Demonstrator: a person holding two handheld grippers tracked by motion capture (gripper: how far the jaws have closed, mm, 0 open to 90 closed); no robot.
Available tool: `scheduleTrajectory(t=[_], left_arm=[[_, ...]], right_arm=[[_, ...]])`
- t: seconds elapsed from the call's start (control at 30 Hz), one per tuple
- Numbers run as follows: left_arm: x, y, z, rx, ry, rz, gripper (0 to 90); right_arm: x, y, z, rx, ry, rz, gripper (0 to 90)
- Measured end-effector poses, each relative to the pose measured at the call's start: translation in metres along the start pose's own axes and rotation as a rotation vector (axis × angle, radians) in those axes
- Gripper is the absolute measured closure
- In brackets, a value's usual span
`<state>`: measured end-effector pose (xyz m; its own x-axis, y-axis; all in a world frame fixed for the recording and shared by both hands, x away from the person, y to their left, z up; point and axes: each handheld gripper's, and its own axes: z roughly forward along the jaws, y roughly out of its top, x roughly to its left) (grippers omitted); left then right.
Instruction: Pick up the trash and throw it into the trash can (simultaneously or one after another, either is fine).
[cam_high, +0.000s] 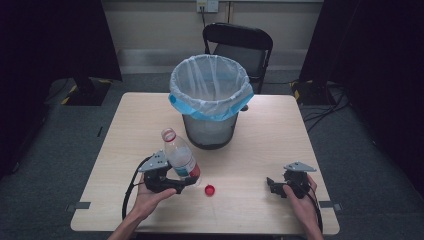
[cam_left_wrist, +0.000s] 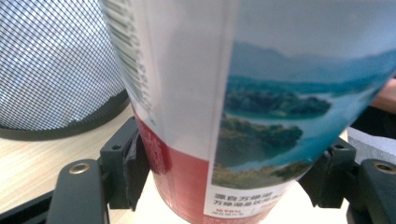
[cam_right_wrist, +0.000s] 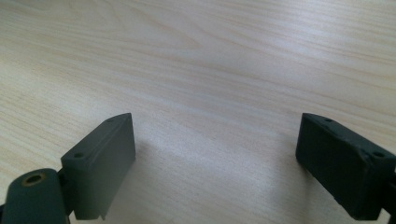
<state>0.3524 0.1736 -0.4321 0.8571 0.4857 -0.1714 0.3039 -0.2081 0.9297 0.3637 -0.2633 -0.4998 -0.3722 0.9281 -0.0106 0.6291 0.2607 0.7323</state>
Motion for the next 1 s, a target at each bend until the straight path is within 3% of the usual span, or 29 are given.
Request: scheduleTrajectory(t=[0.4, 0.7, 0.87, 1.0], left_arm=[[-0.002, 0.026, -0.018, -0.027, 0.005, -0.012, 28.0], [-0.006, 0.046, -0.025, -0.04, -0.004, 0.025, 28.0], [-0.005, 0.056, -0.027, -0.056, 0.002, 0.031, 28.1], [-0.005, 0.068, -0.029, -0.066, -0.018, 0.032, 28.1]], right_arm=[[0.0, 0.0, 0.0, 0.0, 0.0, 0.0, 11.2], [0.0, 0.0, 0.0, 0.0, 0.0, 0.0, 11.2], [0.0, 0.0, 0.0, 0.0, 0.0, 0.0, 11.2], [0.0, 0.0, 0.0, 0.0, 0.0, 0.0, 11.2]])
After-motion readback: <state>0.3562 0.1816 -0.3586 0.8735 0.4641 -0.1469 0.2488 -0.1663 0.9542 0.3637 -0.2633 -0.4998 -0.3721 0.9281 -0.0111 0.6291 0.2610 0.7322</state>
